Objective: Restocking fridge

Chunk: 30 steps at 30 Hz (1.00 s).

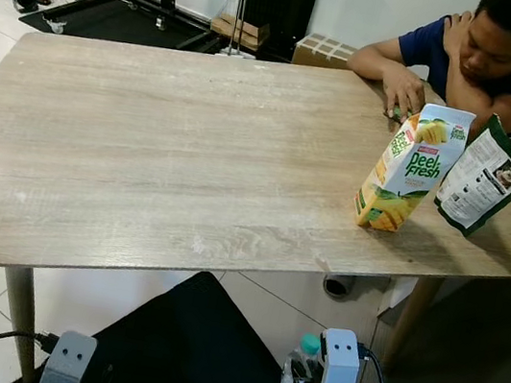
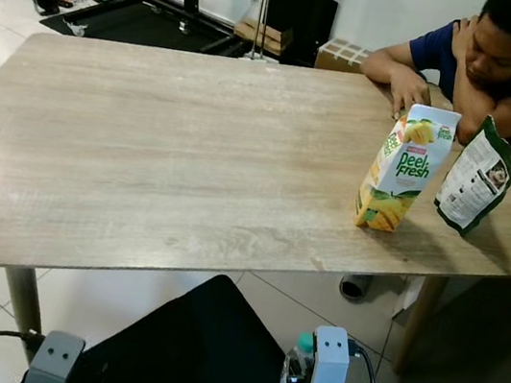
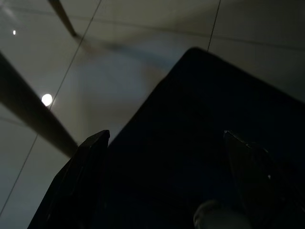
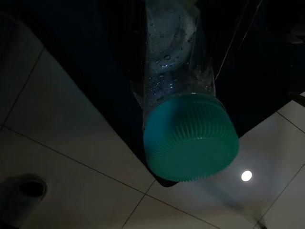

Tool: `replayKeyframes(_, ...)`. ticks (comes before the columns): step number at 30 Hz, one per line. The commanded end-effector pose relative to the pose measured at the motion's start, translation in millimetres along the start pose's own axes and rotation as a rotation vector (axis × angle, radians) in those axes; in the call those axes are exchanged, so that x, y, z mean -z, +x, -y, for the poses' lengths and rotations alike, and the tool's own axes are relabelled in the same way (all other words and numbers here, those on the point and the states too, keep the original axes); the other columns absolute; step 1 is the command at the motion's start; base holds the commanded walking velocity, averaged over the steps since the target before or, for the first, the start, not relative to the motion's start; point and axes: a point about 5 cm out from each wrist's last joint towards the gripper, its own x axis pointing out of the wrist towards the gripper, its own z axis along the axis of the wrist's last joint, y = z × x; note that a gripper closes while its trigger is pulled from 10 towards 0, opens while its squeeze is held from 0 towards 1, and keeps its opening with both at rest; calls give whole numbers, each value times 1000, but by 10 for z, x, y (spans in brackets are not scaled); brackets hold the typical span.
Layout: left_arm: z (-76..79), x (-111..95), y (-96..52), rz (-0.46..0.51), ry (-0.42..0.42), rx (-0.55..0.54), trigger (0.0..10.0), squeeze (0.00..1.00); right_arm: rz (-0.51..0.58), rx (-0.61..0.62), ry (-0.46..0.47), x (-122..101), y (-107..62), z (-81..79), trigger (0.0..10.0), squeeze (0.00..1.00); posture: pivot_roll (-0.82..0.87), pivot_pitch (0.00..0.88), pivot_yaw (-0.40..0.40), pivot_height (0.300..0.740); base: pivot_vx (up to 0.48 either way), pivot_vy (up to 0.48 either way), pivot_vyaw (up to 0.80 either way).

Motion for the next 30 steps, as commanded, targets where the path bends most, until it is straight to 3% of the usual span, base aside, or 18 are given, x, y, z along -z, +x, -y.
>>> replayKeyframes(1, 49, 41, -16, -15, 1, 22, 10000, 0, -51, 6, 26, 137, -46, -8, 10000, 0, -111, 59, -27, 740, 0, 0, 0)
replayKeyframes(6, 82, 41, 13, -23, 5, 34, 10000, 0, -55, 10, 29, 159, -60, 1, 10000, 0, -111, 65, -29, 740, 0, 0, 0)
replayKeyframes(13, 164, 152, 25, -120, -31, 48, 10000, 0, -72, 15, 28, 213, -89, 16, 10000, 0, -107, 70, -32, 740, 0, 0, -626)
replayKeyframes(14, 229, 207, 37, -180, -60, 69, 10000, 0, -74, 16, 27, 214, -89, 17, 10000, 0, -104, 72, -29, 740, 0, 0, -800)
replayKeyframes(18, 278, 240, 46, -222, -73, 77, 10000, 0, -74, 17, 28, 212, -87, 14, 10000, 0, -103, 73, -28, 740, 0, 0, -800)
replayKeyframes(21, 413, 285, 62, -289, -78, 83, 10000, 0, -73, 16, 29, 210, -83, 6, 10000, 0, -102, 73, -25, 740, 0, 0, -800)
replayKeyframes(30, 647, 287, 90, -336, -90, 113, 10000, 0, -73, 14, 30, 216, -82, -8, 10000, 0, -101, 74, -25, 740, 0, 0, -800)
